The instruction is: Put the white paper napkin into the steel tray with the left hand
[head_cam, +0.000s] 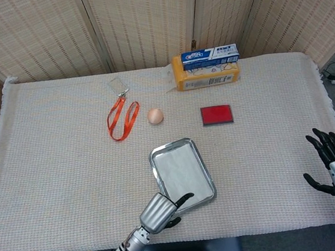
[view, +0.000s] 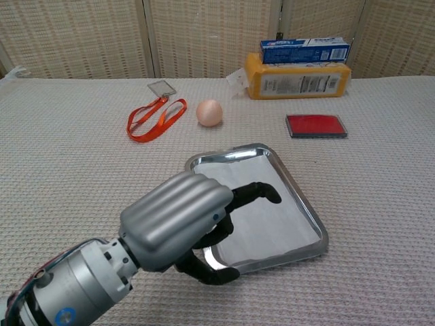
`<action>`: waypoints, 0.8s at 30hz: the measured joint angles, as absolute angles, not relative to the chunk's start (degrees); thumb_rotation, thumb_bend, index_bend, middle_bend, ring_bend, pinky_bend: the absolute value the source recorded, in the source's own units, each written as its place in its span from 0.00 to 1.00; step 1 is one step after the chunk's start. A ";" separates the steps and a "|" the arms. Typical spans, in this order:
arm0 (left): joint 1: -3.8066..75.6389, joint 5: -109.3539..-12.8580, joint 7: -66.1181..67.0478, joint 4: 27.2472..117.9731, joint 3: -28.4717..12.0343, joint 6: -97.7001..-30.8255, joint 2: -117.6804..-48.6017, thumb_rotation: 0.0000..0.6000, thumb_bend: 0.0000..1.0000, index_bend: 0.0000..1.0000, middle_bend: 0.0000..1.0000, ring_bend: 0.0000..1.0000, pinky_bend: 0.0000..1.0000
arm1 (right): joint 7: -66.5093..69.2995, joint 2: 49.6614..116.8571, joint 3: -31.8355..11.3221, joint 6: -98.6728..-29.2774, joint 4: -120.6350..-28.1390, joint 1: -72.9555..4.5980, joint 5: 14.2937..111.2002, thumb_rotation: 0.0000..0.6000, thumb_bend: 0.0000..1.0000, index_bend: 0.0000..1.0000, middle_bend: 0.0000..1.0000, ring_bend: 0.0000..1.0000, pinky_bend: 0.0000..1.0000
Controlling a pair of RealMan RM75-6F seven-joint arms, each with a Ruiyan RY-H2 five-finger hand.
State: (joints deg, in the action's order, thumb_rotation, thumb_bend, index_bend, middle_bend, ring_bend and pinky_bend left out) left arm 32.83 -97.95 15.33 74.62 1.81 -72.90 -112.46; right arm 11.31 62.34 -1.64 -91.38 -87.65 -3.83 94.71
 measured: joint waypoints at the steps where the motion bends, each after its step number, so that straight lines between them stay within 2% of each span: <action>1: 32.64 -98.11 15.20 75.19 1.76 -73.49 -111.33 1.00 0.25 0.27 1.00 0.93 1.00 | 11.25 62.34 -1.56 -91.55 -87.64 -3.75 94.86 1.00 0.34 0.00 0.00 0.00 0.00; 3: 31.99 -98.49 14.87 76.22 1.66 -75.57 -108.73 1.00 0.26 0.27 0.98 0.82 0.99 | 11.10 62.39 -1.47 -91.69 -87.64 -3.67 95.02 1.00 0.34 0.00 0.00 0.00 0.00; 5: 31.37 -98.51 14.64 77.50 1.63 -77.22 -106.17 1.00 0.26 0.27 0.91 0.71 0.92 | 10.79 62.48 -1.30 -91.54 -87.64 -3.68 95.20 1.00 0.34 0.00 0.00 0.00 0.00; 8: 30.32 -97.40 15.03 80.73 1.82 -77.50 -100.74 1.00 0.25 0.22 0.70 0.53 0.75 | 10.26 62.63 -0.98 -91.06 -87.74 -3.83 95.59 1.00 0.34 0.00 0.00 0.00 0.00; 10: 29.42 -95.30 16.13 84.05 2.16 -76.52 -95.88 1.00 0.25 0.11 0.50 0.39 0.48 | 9.85 62.80 -0.85 -90.73 -87.76 -3.99 95.77 1.00 0.34 0.00 0.00 0.00 0.00; 12: 28.18 -92.32 17.52 87.68 2.50 -75.72 -90.37 1.00 0.25 0.03 0.38 0.32 0.22 | 9.44 63.00 -0.82 -90.46 -87.69 -4.12 95.78 1.00 0.34 0.00 0.00 0.00 0.00; 13: 27.36 -91.08 18.19 88.94 2.59 -75.77 -88.01 1.00 0.24 0.00 0.33 0.27 0.13 | 9.07 63.20 -0.89 -90.39 -87.60 -4.18 95.71 1.00 0.34 0.00 0.00 0.00 0.00; 16: 23.21 -88.66 19.63 90.40 2.80 -78.76 -82.22 1.00 0.22 0.00 0.19 0.11 0.10 | 6.98 64.16 -1.43 -90.75 -86.97 -4.22 95.40 1.00 0.34 0.00 0.00 0.00 0.00; 18: 19.65 -87.61 19.21 89.44 3.02 -82.62 -80.99 1.00 0.21 0.00 0.13 0.06 0.08 | 5.00 65.15 -1.81 -91.00 -86.34 -4.27 95.21 1.00 0.34 0.00 0.00 0.00 0.00; 24: 11.30 -85.45 14.21 87.12 4.72 -89.64 -77.08 1.00 0.20 0.00 0.06 0.01 0.04 | 3.19 67.29 -2.03 -89.15 -85.18 -5.16 94.63 1.00 0.34 0.00 0.00 0.00 0.00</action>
State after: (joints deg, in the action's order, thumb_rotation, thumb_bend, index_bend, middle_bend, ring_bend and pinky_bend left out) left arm 11.30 -85.45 14.21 87.12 4.72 -89.64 -77.08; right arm 3.19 67.29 -2.03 -89.15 -85.18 -5.16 94.63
